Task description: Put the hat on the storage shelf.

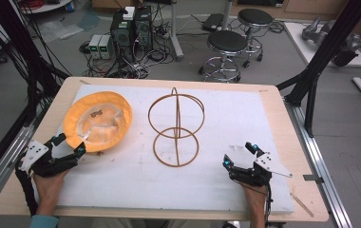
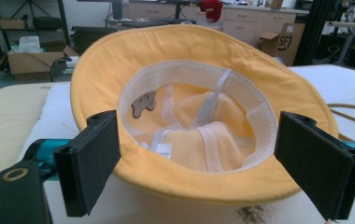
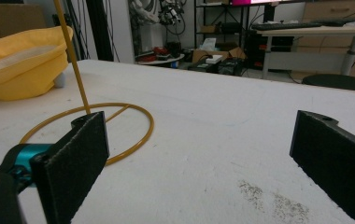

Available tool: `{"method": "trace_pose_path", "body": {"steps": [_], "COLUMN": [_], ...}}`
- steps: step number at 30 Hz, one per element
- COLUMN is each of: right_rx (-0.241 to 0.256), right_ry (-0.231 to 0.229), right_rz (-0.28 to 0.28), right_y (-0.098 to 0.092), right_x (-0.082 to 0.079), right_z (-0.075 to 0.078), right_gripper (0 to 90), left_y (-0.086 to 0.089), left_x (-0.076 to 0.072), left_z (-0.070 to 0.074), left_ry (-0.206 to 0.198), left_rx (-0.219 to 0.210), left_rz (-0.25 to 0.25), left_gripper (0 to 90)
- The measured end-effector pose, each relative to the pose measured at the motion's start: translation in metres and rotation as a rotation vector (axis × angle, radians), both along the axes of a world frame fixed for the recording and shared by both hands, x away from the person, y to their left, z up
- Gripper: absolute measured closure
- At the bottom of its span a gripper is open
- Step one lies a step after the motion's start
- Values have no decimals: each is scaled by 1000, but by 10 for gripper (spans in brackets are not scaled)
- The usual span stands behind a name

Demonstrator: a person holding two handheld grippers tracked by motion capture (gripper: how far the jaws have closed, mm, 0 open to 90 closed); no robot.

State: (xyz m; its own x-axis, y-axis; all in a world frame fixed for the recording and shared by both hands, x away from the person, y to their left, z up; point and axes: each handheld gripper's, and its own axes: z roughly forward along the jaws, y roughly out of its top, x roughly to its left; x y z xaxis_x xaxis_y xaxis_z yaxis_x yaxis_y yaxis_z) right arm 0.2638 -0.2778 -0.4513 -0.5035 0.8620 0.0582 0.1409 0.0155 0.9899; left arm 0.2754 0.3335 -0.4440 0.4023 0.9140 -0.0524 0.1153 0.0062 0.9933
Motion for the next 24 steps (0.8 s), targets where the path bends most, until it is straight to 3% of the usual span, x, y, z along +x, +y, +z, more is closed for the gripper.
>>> {"method": "trace_pose_path", "body": {"steps": [6, 10, 18, 24], "right_rx": [-2, 1, -6, -3], "right_ry": [1, -7, -9, -2], "right_rz": [-1, -2, -3, 1], "right_y": [0, 0, 0, 1], "right_x": [-1, -1, -1, -1], "right_z": [0, 0, 0, 0], "right_gripper": [36, 35, 36, 36], "left_y": [1, 3, 8, 16], "left_x": [3, 7, 17, 31], "left_z": [24, 41, 54, 63], "left_ry": [-18, -7, 67, 155], "left_rx": [10, 27, 53, 65], "left_rz": [-5, -10, -2, -9], "left_gripper": [147, 147, 146, 142]}}
